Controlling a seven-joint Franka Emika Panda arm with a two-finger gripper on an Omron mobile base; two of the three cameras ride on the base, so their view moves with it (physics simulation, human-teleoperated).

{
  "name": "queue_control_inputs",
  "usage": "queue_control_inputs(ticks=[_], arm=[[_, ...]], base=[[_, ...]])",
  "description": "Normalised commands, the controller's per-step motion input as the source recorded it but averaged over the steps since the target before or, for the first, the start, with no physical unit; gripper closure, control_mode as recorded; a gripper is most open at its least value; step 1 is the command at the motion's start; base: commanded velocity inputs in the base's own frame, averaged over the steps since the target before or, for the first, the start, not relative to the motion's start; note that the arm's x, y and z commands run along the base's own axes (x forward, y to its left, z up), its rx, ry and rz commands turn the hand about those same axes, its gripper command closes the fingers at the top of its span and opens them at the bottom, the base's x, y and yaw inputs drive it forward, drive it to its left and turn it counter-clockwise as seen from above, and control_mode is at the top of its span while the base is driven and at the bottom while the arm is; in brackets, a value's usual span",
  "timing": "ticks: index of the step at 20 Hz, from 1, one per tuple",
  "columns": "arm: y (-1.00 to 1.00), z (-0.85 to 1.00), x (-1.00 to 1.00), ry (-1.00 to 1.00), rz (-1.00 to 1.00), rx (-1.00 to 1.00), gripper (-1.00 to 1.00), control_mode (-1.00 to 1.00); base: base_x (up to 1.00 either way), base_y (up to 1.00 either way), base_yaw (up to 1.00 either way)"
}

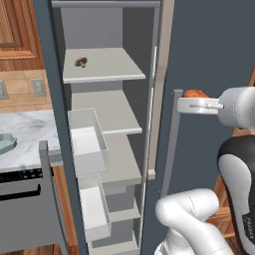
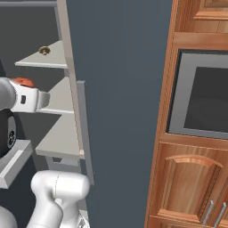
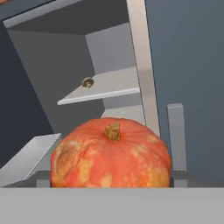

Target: Take the squash and mushroom out of the freezer and place them in the tupperware container on the counter. Then put the tupperware containing the vegetables back in the freezer.

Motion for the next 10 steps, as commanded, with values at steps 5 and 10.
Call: queue_control_inputs(ticks=[5, 10], arm=[[-0.39, -0.46, -0.37, 0.2, 0.03, -0.07, 1.0, -1.0], [-0.33, -0.47, -0.59, 0.0, -0.01, -0.01, 1.0, -1.0]], base=[[0.0, 0.0, 0.0], [0.0, 0.0, 0.0]])
